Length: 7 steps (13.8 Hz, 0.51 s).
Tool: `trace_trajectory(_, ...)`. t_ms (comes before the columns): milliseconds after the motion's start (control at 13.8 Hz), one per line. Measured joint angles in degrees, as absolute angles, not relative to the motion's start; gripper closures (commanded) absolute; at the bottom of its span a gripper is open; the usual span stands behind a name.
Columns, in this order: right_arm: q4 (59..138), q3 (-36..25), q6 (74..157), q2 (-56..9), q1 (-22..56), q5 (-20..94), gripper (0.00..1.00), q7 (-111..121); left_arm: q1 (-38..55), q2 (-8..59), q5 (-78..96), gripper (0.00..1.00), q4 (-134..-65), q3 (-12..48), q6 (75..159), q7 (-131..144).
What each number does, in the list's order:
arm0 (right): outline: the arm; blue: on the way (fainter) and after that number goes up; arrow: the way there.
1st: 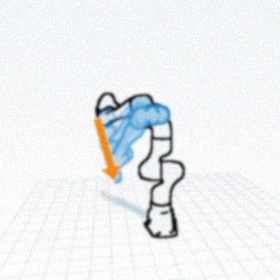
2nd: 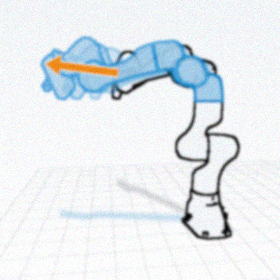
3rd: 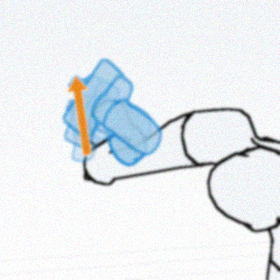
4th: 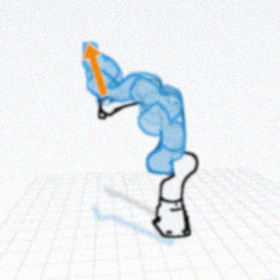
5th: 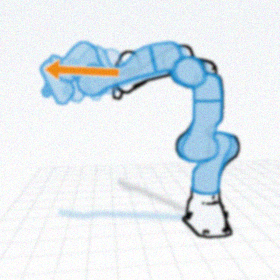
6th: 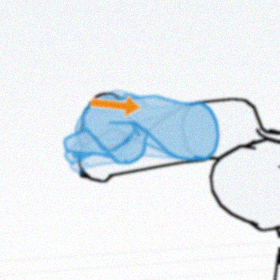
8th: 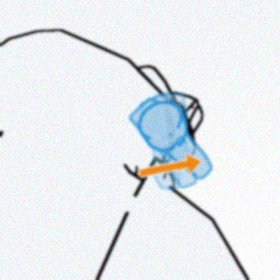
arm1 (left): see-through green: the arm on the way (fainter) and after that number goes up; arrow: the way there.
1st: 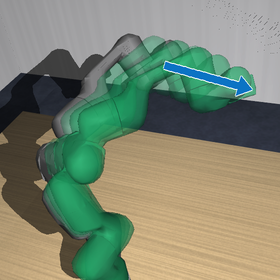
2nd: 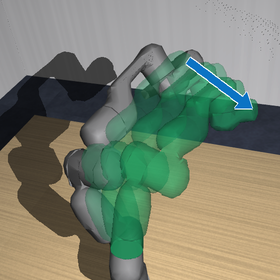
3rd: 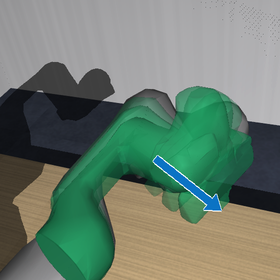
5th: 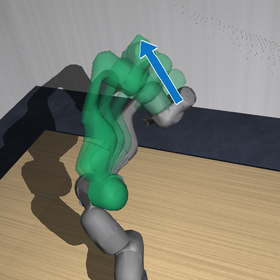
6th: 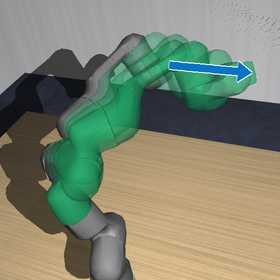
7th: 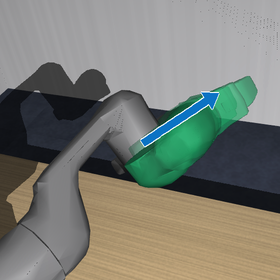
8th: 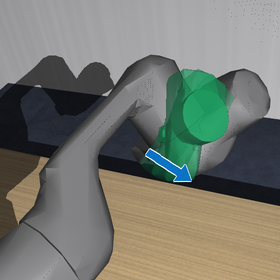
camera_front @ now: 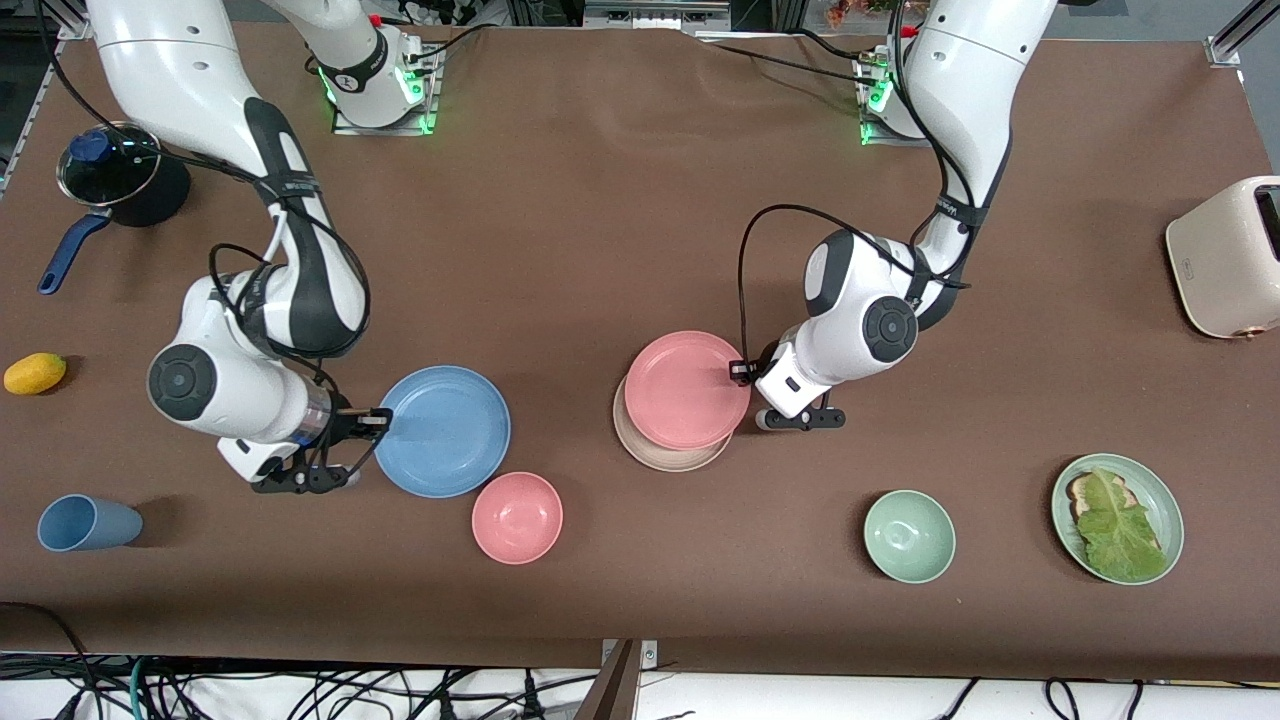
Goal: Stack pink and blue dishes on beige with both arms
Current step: 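Carry the pink plate with the left gripper onto the beige plate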
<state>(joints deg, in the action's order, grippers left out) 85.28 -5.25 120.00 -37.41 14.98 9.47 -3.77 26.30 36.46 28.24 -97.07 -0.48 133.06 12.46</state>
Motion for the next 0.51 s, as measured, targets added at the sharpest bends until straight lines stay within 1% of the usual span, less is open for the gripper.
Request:
trace_trajectory(291, 85.15, -5.19, 120.00, -37.41, 19.82, 9.47, 1.00, -13.41, 27.17, 37.65, 28.24, 1.00, -95.53, -0.48, 133.04, 15.20)
trace_trajectory(436, 85.00, -5.20, 120.00, -37.41, 20.95, 9.47, 1.00, -16.20, 27.22, 38.40, 28.24, 1.00, -95.07, -0.54, 133.04, 15.36)
trace_trajectory(509, 84.94, -5.21, 119.99, -37.41, 21.17, 9.47, 1.00, -17.08, 27.22, 38.92, 28.24, 0.96, -94.70, -0.59, 133.04, 15.36)
